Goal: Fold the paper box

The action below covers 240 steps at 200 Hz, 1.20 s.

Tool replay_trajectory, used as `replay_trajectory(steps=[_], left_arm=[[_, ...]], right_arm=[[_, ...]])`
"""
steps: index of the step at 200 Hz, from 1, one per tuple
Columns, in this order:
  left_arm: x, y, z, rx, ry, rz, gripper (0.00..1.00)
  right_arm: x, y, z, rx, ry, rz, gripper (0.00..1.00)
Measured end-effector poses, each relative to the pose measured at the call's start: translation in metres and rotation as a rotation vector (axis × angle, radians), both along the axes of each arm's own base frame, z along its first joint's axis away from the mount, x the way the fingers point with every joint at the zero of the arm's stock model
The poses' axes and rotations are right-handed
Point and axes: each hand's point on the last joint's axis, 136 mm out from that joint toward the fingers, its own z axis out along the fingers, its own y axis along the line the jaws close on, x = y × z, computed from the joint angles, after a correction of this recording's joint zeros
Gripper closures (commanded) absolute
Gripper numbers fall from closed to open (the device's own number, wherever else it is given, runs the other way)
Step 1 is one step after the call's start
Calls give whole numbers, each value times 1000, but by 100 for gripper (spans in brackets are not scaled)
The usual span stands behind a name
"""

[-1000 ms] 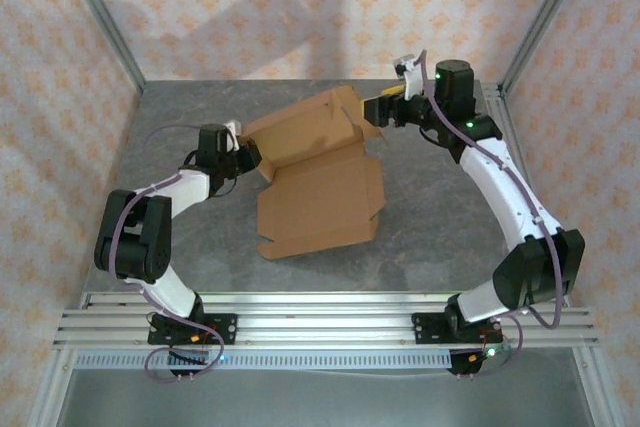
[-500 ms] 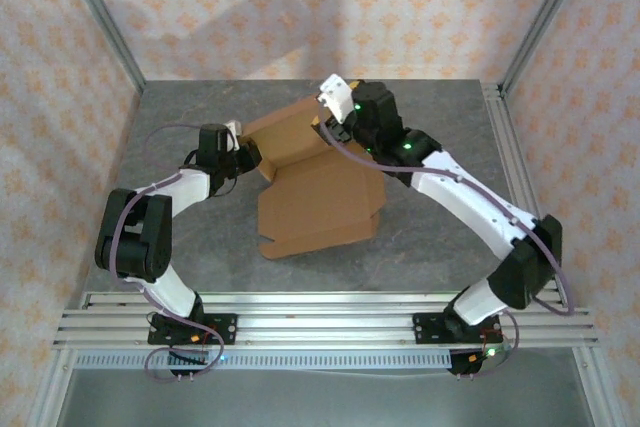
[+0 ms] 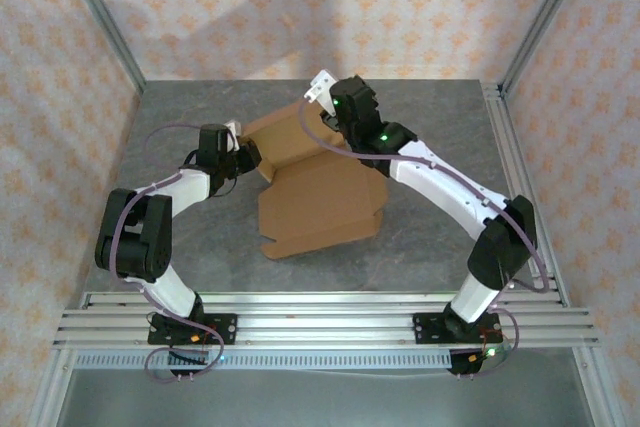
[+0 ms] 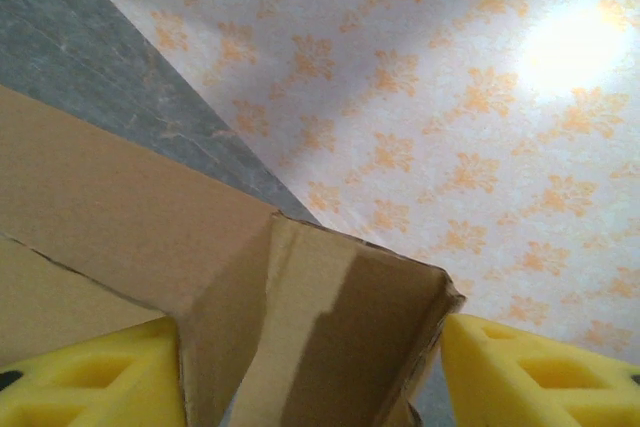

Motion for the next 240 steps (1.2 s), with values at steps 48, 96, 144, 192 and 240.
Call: replay_trajectory(steps=[48, 96, 144, 192, 240], left_arm=[[0, 0, 0, 0, 0, 0, 100], [0, -1, 1, -5, -1, -6, 100], [-2, -8, 4, -33, -8, -42, 100], [-4, -15, 6, -48, -15, -83, 100], [-4, -15, 6, -52, -14, -88, 100]], right_arm=[[-15, 8, 3, 105, 56, 80, 11], [-44, -31, 68, 512, 76, 191, 12], [-15, -115, 79, 841, 141, 102, 14], [-10, -77, 12, 939, 486, 281, 17], [-30, -47, -16, 980, 715, 433, 19]])
